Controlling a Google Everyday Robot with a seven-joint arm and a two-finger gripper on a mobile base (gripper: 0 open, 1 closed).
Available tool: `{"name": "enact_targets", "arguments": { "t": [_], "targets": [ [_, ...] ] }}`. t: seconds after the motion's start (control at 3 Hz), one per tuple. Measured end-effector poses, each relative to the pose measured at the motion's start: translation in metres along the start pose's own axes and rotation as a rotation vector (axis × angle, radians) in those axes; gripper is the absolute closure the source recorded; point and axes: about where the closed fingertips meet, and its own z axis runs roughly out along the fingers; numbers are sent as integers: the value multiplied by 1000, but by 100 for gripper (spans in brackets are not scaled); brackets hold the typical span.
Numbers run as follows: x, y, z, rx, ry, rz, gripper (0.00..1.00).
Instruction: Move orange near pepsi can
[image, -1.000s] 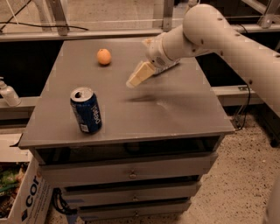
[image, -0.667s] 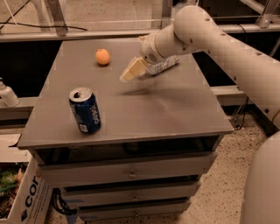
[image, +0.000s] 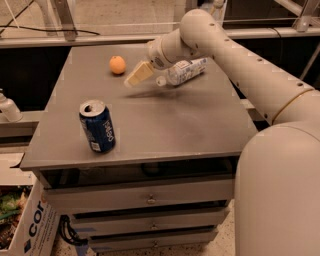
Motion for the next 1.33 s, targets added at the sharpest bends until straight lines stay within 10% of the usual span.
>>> {"name": "enact_targets", "arguments": {
  "t": [1.33],
  "targets": [
    [-30, 7, 80, -66, -74, 65, 0]
  ]
}}
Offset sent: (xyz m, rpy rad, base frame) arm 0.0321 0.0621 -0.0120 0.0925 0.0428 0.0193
